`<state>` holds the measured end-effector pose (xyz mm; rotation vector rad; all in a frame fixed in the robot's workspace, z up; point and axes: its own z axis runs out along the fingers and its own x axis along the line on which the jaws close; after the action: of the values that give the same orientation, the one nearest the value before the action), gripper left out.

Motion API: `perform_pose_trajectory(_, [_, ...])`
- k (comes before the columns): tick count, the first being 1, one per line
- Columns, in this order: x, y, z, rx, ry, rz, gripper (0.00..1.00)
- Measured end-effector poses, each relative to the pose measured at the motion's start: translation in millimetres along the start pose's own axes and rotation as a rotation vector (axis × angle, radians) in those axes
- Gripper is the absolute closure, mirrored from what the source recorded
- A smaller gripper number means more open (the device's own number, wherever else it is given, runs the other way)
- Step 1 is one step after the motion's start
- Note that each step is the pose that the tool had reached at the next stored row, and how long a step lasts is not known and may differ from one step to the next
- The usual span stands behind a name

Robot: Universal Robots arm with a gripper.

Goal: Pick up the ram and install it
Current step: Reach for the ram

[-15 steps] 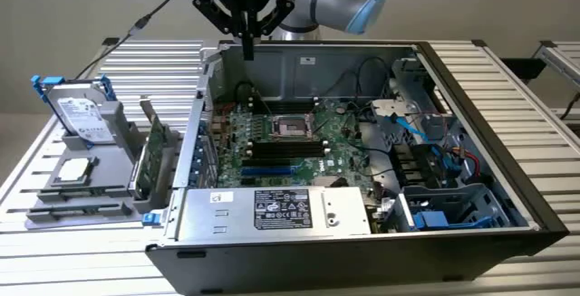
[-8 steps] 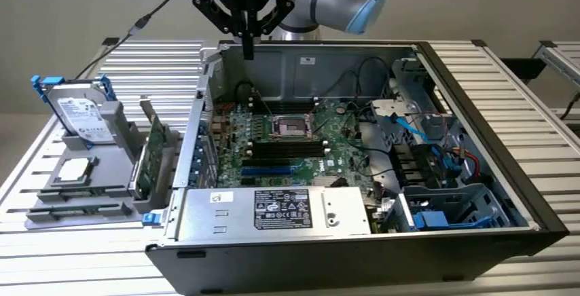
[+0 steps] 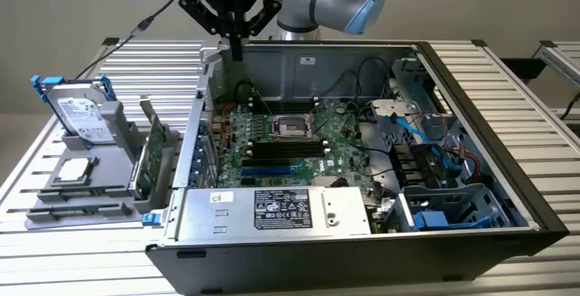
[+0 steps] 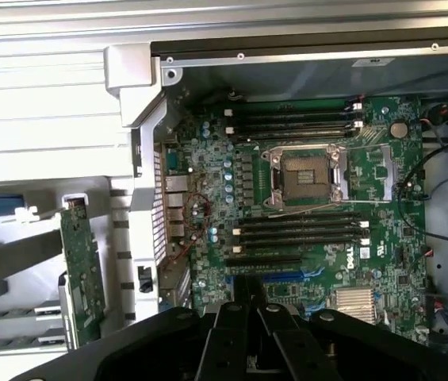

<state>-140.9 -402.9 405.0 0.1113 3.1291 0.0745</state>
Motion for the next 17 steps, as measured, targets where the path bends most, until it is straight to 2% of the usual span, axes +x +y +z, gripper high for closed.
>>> perform_pose_trajectory(17, [75.5, -26.0, 5.0, -0.0001, 0.0, 0.0, 0.89])
